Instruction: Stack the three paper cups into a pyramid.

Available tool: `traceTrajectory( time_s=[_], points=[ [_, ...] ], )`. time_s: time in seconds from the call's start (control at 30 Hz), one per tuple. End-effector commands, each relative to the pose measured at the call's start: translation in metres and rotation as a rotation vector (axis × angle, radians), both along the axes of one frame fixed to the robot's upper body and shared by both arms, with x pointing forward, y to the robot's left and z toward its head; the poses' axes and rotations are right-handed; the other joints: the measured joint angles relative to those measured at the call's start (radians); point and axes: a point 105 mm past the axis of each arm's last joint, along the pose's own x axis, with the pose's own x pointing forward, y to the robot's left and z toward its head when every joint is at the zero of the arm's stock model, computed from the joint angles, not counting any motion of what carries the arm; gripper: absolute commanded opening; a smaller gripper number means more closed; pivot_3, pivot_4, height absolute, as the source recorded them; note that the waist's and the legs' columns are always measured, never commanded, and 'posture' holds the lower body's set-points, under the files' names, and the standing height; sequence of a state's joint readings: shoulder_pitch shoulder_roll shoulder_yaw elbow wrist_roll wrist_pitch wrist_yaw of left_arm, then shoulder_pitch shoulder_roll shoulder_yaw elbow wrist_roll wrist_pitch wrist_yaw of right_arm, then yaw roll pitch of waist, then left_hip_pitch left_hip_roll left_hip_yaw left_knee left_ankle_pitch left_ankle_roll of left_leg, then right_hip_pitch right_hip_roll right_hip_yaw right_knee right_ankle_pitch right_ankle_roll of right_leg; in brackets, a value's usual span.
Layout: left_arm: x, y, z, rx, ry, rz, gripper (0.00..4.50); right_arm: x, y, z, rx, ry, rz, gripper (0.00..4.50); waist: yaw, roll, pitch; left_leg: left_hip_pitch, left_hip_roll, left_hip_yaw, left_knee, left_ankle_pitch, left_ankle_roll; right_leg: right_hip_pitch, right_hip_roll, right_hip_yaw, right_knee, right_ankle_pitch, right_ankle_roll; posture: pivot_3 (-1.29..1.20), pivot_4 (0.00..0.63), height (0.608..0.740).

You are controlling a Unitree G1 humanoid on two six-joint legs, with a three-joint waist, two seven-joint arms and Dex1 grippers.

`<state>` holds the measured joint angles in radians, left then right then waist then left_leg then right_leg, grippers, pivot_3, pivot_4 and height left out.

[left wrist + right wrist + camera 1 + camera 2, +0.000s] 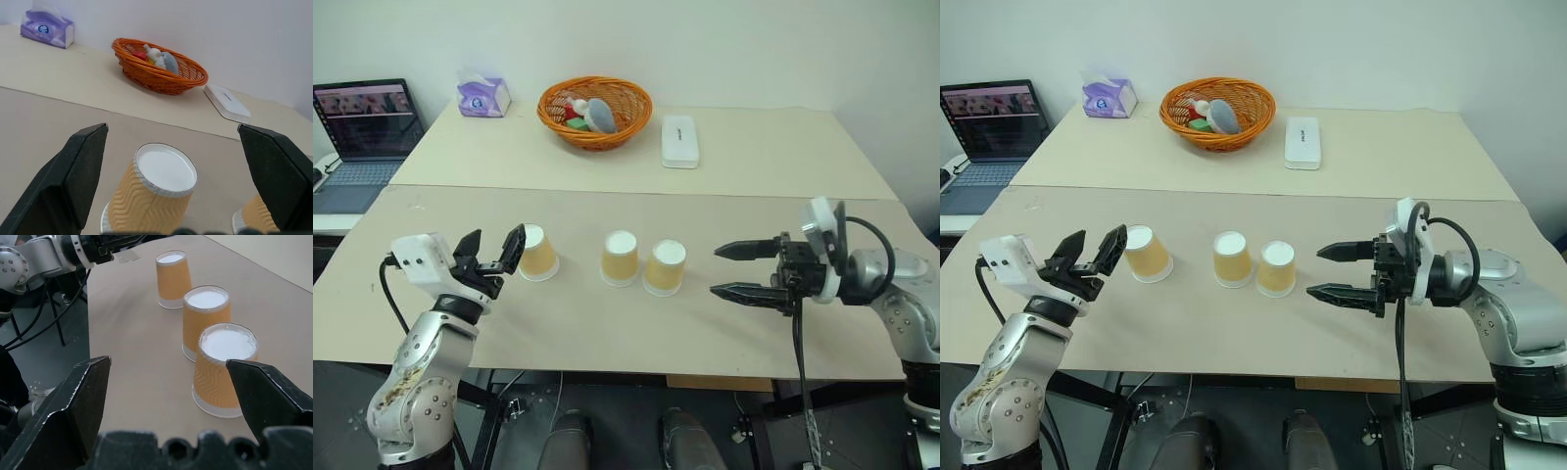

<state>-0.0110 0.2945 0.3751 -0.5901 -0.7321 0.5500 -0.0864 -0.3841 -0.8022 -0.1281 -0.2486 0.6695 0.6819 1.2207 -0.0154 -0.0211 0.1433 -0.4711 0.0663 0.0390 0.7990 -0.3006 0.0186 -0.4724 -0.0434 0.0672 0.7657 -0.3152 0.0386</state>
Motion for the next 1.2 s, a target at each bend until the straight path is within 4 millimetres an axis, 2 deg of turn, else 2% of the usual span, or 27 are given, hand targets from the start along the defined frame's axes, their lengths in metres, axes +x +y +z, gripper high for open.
traceTrajectory(
  time_s=[0.03,0.23,0.37,0.73,1.0,1.2],
  points=[
    [-0.003,-0.007,0.006,0.043,-0.027,-0.024,4.5,0.0,0.007,0.015,0.023,-0.078,0.023,4.45,0.002,0.0,0.0,0.0,0.0,0.0,0.0,0.0,0.0,0.0,0.0,0.0,0.0,0.0,0.0,0.0,0.15,0.666],
    [0.001,-0.008,0.0,0.076,-0.007,-0.048,4.5,0.002,0.008,0.018,0.039,-0.085,0.019,4.45,0.004,-0.001,0.0,-0.001,0.0,0.0,0.0,0.0,0.0,0.0,0.0,0.0,-0.001,0.0,0.0,0.0,0.15,0.666],
    [0.01,-0.009,-0.008,0.133,0.013,-0.063,4.5,-0.001,0.008,0.018,0.045,-0.09,0.014,4.45,0.003,-0.001,0.0,-0.001,0.0,0.0,0.0,0.0,0.0,0.0,0.0,0.0,-0.001,0.0,0.0,0.0,0.15,0.666],
    [0.031,-0.009,-0.011,0.185,0.0,-0.079,4.5,-0.01,0.01,0.018,0.039,-0.095,0.019,4.45,0.003,-0.001,0.001,-0.001,0.0,0.0,0.0,0.0,0.0,0.0,0.0,0.0,-0.001,0.0,0.0,0.0,0.15,0.666],
    [0.035,-0.018,-0.013,0.198,-0.005,-0.122,4.5,-0.008,0.008,0.021,0.046,-0.107,-0.004,4.45,0.003,-0.001,0.001,-0.001,0.0,0.0,0.0,0.0,0.0,0.0,0.0,0.0,-0.001,0.0,0.0,0.0,0.15,0.666],
    [0.036,-0.018,-0.016,0.203,0.003,-0.119,4.5,-0.009,0.008,0.018,0.049,-0.101,-0.016,4.45,0.003,-0.001,0.001,-0.001,0.0,0.0,0.0,0.0,0.0,0.0,0.0,0.0,-0.001,0.0,0.0,0.0,0.15,0.666]
  ],
)
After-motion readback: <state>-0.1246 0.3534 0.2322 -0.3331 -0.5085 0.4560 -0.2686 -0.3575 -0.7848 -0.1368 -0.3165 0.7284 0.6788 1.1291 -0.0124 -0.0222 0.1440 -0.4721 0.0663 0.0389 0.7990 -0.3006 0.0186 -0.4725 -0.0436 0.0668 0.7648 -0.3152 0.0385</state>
